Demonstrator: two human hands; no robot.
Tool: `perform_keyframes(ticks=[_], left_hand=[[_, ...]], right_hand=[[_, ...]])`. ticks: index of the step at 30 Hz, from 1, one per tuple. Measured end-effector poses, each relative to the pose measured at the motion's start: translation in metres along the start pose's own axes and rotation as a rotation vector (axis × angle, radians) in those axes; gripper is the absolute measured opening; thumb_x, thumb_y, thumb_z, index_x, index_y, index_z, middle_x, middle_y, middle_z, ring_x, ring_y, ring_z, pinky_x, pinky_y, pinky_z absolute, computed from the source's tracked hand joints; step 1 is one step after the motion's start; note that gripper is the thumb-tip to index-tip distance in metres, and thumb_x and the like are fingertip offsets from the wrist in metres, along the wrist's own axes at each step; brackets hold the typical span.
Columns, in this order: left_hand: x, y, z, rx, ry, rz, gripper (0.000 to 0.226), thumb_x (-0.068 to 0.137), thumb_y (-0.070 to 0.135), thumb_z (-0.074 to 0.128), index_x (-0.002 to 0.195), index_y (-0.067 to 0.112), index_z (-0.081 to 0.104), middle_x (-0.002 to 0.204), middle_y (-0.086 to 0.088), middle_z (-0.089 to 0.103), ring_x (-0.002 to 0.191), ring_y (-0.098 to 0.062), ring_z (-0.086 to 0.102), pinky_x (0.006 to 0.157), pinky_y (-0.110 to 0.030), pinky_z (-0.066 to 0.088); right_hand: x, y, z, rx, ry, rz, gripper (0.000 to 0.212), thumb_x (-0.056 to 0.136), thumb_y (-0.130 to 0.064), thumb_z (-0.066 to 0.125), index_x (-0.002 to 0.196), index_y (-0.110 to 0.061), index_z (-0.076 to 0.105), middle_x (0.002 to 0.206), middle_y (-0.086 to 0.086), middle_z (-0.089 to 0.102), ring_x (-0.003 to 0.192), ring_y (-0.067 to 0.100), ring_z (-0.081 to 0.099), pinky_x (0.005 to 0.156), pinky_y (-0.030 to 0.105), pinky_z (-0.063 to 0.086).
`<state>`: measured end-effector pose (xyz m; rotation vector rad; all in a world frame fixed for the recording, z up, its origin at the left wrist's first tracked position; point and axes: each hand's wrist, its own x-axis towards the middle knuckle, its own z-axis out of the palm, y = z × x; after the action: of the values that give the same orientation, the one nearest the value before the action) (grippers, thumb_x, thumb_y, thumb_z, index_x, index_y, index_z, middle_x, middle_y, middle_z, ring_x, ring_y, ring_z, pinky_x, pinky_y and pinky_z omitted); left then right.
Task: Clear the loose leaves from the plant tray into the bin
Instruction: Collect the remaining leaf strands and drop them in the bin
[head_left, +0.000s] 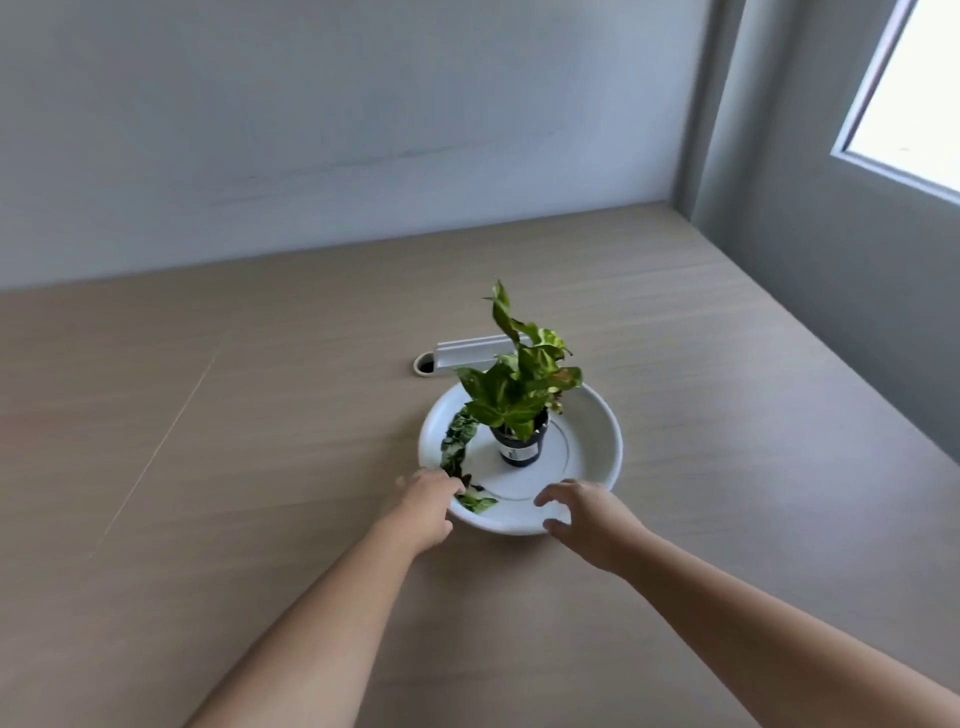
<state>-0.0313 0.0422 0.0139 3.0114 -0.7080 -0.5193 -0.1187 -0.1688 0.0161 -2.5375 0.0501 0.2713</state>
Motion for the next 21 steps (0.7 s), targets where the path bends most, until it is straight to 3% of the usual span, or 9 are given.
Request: perform_keyframes(ticks=[4,10,15,18,21], left_hand=[[0.013,-0.018,0.007,0.013,-0.024,0.086,0.034,0.087,0.02,0.059,0.119,0.028,0.061,0.125,0.006,0.058,0.121,-0.018,0.05,0.105,-0.034,0.035],[0.018,-0.009,0.018,-0.028,0.059,0.136,0.027,0.087,0.031,0.061,0.113,0.028,0.067,0.114,0.007,0.067,0.111,-0.017,0.057,0.097,-0.031,0.037],[0.013,0.004,0.031,-0.069,0.123,0.232,0.04,0.083,0.036,0.066,0.122,0.027,0.06,0.126,0.009,0.059,0.121,-0.014,0.048,0.102,-0.028,0.03],[0.02,-0.013,0.016,-0.063,0.139,0.167,0.049,0.081,0.033,0.069,0.128,0.026,0.056,0.133,0.007,0.054,0.127,-0.015,0.044,0.107,-0.029,0.027],[0.028,-0.03,0.002,-0.018,0.078,0.066,0.049,0.082,0.027,0.068,0.129,0.027,0.054,0.137,0.004,0.051,0.13,-0.018,0.043,0.107,-0.036,0.03]], right_hand=[[0.012,-0.004,0.027,-0.127,-0.119,-0.04,0.034,0.084,-0.015,0.052,0.116,-0.023,0.061,0.118,0.003,0.062,0.108,0.025,0.058,0.09,0.037,0.05],[0.029,0.018,0.012,-0.248,-0.169,0.014,0.019,0.085,-0.016,0.056,0.102,-0.019,0.065,0.107,0.004,0.066,0.098,0.025,0.061,0.08,0.033,0.05],[0.037,0.028,-0.01,-0.527,-0.06,0.069,0.04,0.081,-0.005,0.045,0.114,-0.022,0.06,0.116,0.003,0.065,0.11,0.027,0.056,0.096,0.033,0.044],[0.038,0.008,-0.001,-0.433,-0.091,-0.031,0.05,0.079,-0.006,0.05,0.127,-0.023,0.051,0.125,0.002,0.059,0.115,0.024,0.053,0.097,0.038,0.047],[0.036,-0.014,0.021,-0.372,-0.17,-0.138,0.046,0.081,-0.008,0.051,0.125,-0.021,0.052,0.123,0.005,0.057,0.114,0.026,0.053,0.093,0.04,0.048]])
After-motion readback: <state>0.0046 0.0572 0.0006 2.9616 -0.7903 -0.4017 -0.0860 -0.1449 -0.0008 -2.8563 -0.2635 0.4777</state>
